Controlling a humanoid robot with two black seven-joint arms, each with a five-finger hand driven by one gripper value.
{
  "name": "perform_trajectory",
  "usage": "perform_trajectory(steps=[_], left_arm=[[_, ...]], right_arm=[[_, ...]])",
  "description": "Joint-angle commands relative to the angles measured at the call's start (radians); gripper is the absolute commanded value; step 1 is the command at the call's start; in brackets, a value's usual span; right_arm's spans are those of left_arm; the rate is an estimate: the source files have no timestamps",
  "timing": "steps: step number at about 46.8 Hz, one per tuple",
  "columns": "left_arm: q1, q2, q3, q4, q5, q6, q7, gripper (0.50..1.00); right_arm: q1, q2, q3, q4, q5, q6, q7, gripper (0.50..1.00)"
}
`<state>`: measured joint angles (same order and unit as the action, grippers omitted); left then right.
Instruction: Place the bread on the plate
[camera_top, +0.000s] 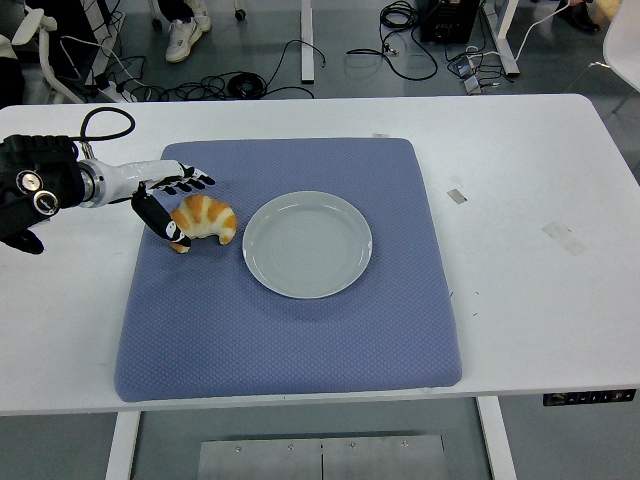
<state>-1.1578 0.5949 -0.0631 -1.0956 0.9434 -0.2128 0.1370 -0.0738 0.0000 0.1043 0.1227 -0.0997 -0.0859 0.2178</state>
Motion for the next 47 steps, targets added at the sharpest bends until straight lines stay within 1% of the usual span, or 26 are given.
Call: perform_trajectory(steps=[1, 2, 4, 6, 12, 16, 17, 18, 22, 25, 34, 36, 43, 45, 46, 47], left_arm=[[0.001, -0.007, 0.0, 0.005, 0.0, 0.006, -0.002, 0.889], [0.001, -0.007, 0.0, 0.006, 0.0, 0.007, -0.002, 0.866], [0.003, -0.007, 0.0, 0.006, 0.0, 0.009, -0.004, 0.845], [0.003, -0.007, 0.002, 0.006, 0.0, 0.009, -0.005, 0.809], [0.012, -0.007, 0.0, 0.008, -0.002, 0.012, -0.011, 0.739], [0.012, -0.007, 0.0, 0.009, -0.002, 0.026, -0.011, 0.724], [0.013, -0.007, 0.0, 0.009, -0.002, 0.03, -0.011, 0.713], [0.013, -0.007, 0.0, 0.009, 0.0, 0.032, -0.011, 0.702], [0.012, -0.007, 0.0, 0.011, 0.0, 0.032, -0.01, 0.689], [0.01, -0.007, 0.0, 0.011, 0.0, 0.033, -0.01, 0.649], [-0.003, 0.003, -0.017, 0.013, -0.005, 0.032, -0.004, 0.648], [-0.011, 0.005, -0.017, 0.011, -0.005, 0.032, -0.004, 0.64], [-0.026, 0.006, -0.029, 0.005, -0.005, 0.03, -0.002, 0.552], [-0.026, 0.005, -0.035, 0.002, -0.005, 0.03, 0.001, 0.51], [-0.028, 0.005, -0.037, 0.002, -0.008, 0.029, 0.004, 0.5], [-0.026, 0.005, -0.04, 0.002, -0.009, 0.029, 0.004, 0.5]], right_arm=[[0.0, 0.0, 0.0, 0.0, 0.0, 0.0, 0.0, 1.0], [0.0, 0.0, 0.0, 0.0, 0.0, 0.0, 0.0, 1.0], [0.0, 0.0, 0.0, 0.0, 0.0, 0.0, 0.0, 1.0], [0.0, 0.0, 0.0, 0.0, 0.0, 0.0, 0.0, 1.0], [0.0, 0.0, 0.0, 0.0, 0.0, 0.0, 0.0, 1.0], [0.0, 0.0, 0.0, 0.0, 0.0, 0.0, 0.0, 1.0], [0.0, 0.0, 0.0, 0.002, 0.0, 0.0, 0.0, 1.0], [0.0, 0.0, 0.0, 0.0, 0.0, 0.0, 0.0, 1.0], [0.0, 0.0, 0.0, 0.0, 0.0, 0.0, 0.0, 1.0], [0.0, 0.0, 0.0, 0.0, 0.0, 0.0, 0.0, 1.0], [0.0, 0.0, 0.0, 0.0, 0.0, 0.0, 0.0, 1.0], [0.0, 0.0, 0.0, 0.0, 0.0, 0.0, 0.0, 1.0], [0.0, 0.0, 0.0, 0.0, 0.0, 0.0, 0.0, 1.0], [0.0, 0.0, 0.0, 0.0, 0.0, 0.0, 0.0, 1.0], [0.0, 0.0, 0.0, 0.0, 0.0, 0.0, 0.0, 1.0], [0.0, 0.0, 0.0, 0.0, 0.0, 0.0, 0.0, 1.0]])
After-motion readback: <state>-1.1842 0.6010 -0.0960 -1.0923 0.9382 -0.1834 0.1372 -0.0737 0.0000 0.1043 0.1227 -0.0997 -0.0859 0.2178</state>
